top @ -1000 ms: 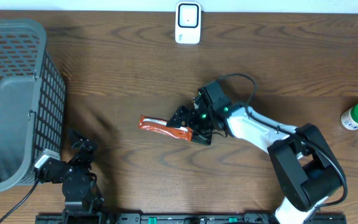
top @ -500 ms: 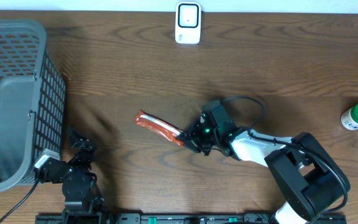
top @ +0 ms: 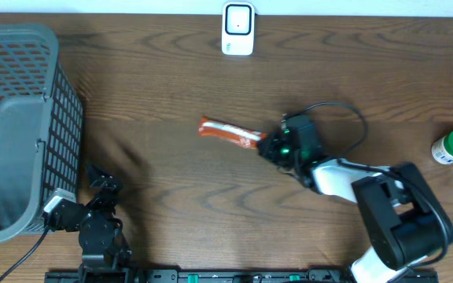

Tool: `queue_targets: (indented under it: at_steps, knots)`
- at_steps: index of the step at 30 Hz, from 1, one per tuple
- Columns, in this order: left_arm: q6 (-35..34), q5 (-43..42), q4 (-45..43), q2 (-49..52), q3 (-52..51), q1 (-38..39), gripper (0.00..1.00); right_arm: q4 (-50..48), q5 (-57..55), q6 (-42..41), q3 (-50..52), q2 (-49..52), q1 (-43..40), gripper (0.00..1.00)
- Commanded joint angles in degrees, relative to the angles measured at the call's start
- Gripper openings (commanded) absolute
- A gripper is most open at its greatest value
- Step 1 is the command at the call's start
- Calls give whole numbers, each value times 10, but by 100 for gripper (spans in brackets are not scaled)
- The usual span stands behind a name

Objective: Scan the item barcode

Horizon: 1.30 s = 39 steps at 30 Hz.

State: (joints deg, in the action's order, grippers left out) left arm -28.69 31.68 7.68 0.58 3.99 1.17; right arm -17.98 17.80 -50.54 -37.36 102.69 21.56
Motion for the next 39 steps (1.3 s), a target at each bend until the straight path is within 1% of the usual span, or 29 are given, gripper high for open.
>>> queue_targets:
  at_steps: [1,2,5,6,8,10,12,13,14,16,17,18,19,21,22,23,24,25,27,32,35,39]
  knots:
    - [1,9,13,-3,-10,-2,97,15,7,236,18,-29,-32,1]
    - [1,9,13,-3,-10,-2,97,28,32,284,18,-41,-37,1]
    - [1,9,13,-3,-10,-2,97,77,75,368,18,-66,-43,1]
    - [1,9,13,-3,-10,-2,97,88,88,384,18,-70,-43,1]
    - [1,9,13,-3,-10,-2,97,118,136,438,18,-80,-43,1]
    - [1,9,13,-3,-10,-2,97,136,158,465,18,-88,-43,1]
    - [1,9,13,-3,-10,-2,97,142,146,464,18,-96,-44,1]
    - [1,9,13,-3,-10,-2,97,144,137,458,18,-99,-46,7]
    - [1,9,13,-3,-10,-2,97,144,125,449,18,-103,-49,23]
    - [1,9,13,-3,-10,-2,97,144,107,421,16,-110,-59,68]
    - [1,9,13,-3,-10,-2,97,144,105,404,14,-114,-66,82]
    - [1,9,13,-3,-10,-2,97,145,106,384,12,-118,-74,95]
    - [1,9,13,-3,-10,-2,97,148,105,370,10,-124,-83,99]
    - [1,9,13,-3,-10,-2,97,158,108,335,5,-136,-102,99]
    - [1,9,13,-3,-10,-2,97,163,115,319,3,-143,-109,89]
    - [1,9,13,-3,-10,-2,97,166,136,303,3,-149,-115,68]
    - [1,9,13,-3,-10,-2,97,170,155,294,3,-154,-116,36]
    - [1,9,13,-3,-10,-2,97,177,170,277,3,-157,-115,1]
    - [1,9,13,-3,-10,-2,97,204,177,239,3,-158,-102,1]
    - [1,9,13,-3,-10,-2,97,274,171,233,3,-158,-28,1]
    - [1,9,13,-3,-10,-2,97,281,113,208,3,-149,27,1]
    - [1,9,13,-3,-10,-2,97,264,51,193,3,-124,64,1]
